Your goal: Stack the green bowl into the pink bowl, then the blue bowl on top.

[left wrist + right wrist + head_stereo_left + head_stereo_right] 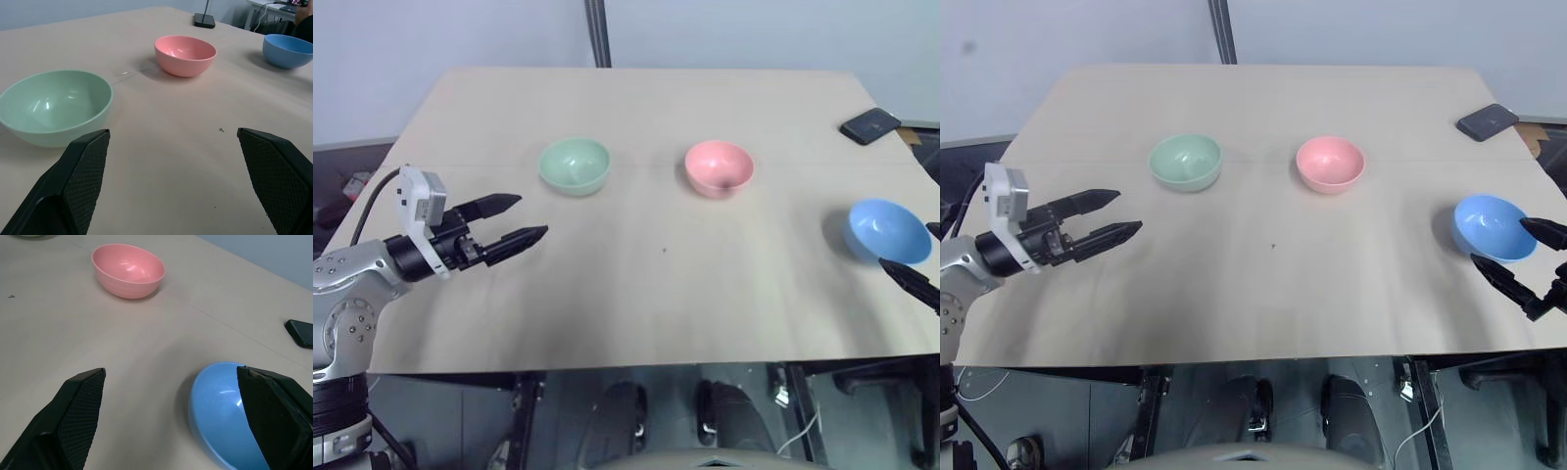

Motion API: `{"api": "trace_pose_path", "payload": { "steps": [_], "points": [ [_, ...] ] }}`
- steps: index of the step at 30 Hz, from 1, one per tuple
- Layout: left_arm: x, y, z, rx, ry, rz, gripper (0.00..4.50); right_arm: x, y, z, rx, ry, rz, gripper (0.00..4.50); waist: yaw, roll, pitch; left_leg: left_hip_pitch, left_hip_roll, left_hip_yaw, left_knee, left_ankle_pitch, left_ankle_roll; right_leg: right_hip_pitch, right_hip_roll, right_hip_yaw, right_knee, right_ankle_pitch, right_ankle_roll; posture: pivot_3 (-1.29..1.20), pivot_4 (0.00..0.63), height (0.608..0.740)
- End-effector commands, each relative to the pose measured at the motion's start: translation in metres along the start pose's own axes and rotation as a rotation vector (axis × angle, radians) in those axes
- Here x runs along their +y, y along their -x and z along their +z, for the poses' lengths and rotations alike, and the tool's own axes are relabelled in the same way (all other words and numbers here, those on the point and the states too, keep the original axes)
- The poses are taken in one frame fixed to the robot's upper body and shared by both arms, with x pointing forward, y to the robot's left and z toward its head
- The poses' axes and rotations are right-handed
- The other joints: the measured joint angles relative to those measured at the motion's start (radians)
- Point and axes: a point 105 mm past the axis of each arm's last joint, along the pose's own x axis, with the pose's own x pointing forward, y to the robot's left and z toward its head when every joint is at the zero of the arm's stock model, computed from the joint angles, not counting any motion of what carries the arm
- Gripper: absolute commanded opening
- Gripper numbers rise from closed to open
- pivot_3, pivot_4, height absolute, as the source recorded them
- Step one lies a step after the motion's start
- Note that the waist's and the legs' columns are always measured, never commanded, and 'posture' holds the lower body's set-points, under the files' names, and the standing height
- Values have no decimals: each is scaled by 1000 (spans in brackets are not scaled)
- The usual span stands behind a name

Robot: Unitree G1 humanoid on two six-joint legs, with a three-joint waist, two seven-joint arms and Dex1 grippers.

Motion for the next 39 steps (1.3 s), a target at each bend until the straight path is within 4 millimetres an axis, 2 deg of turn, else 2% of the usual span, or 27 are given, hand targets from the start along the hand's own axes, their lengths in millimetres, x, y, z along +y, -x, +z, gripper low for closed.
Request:
{"api": "trace_pose_path", "payload": {
  "steps": [1, 8, 11, 13, 18, 22, 25, 29, 30, 34, 37, 39],
  "points": [
    [-3, -3, 18, -23, -66, -21, 4404, -2, -4, 11, -30, 30, 1, 4500, 0, 0, 0, 0, 0, 0, 0, 0, 0, 0, 0, 0, 0, 0, 0, 0, 150, 739],
    [-8, -8, 26, -54, -76, -46, 4404, 6, -24, 10, -50, 18, 42, 4500, -1, 0, 0, 0, 0, 0, 0, 0, 0, 0, 1, 0, 1, 0, 0, 0, 150, 739],
    [-15, -12, 28, -70, -89, -76, 4404, 15, -43, 13, -73, 28, 102, 4500, -3, -1, 0, 0, 0, 1, 0, 0, 0, 0, 1, 1, 0, 0, 0, 0, 150, 739],
    [-21, -15, 28, -78, -107, -111, 4404, 20, -62, 15, -83, 47, 136, 4500, -6, -1, 0, 1, 0, 1, 0, 0, 0, 0, 1, 1, 0, 0, 0, 0, 150, 739],
    [-33, -19, 26, -101, -135, -170, 4404, 30, -138, 14, -58, 117, 229, 4500, -18, -1, 1, 3, 0, 3, 0, 1, -1, 0, 3, 3, 2, 0, 0, 0, 150, 739],
    [-37, -13, 21, -95, -132, -164, 4404, 42, -197, 31, -90, 227, 304, 4500, -28, 0, 1, 0, 0, 2, 1, 1, -1, -3, 4, 3, 4, 0, 0, 0, 150, 739],
    [-41, -9, 20, -99, -133, -144, 4404, 55, -226, 39, -83, 318, 389, 4500, -29, -1, 2, -2, 0, 3, 0, 1, -1, -5, 4, 4, 4, 2, 3, 0, 150, 739],
    [-50, -2, 17, -102, -126, -108, 4404, 59, -253, 32, -15, 406, 436, 4500, -27, -1, 2, -2, -1, 3, -1, 1, -1, -5, 3, 3, 1, 3, 3, 0, 150, 739],
    [-52, 0, 16, -105, -122, -96, 4500, 60, -258, 29, 0, 431, 446, 3964, -26, -1, 2, -3, -1, 2, -1, 1, -1, -5, 3, 2, 1, 3, 3, 0, 150, 739],
    [-57, 7, 14, -104, -115, -50, 4500, 61, -267, 31, -1, 452, 466, 2363, -31, -1, 2, -2, -1, 1, -1, 1, -1, -4, 2, 1, 0, 3, 3, 0, 150, 739],
    [-58, 9, 14, -105, -112, -41, 4500, 61, -269, 32, -6, 457, 469, 796, -33, 0, 2, -2, -1, 1, -1, 2, -2, -4, 3, 1, 2, 3, 3, 0, 150, 739],
    [-58, 9, 14, -105, -111, -40, 4500, 60, -270, 31, -8, 459, 471, 258, -34, 0, 2, -1, -1, 1, -1, 2, -3, -4, 3, 2, 4, 2, 3, 0, 150, 739]
  ]
}}
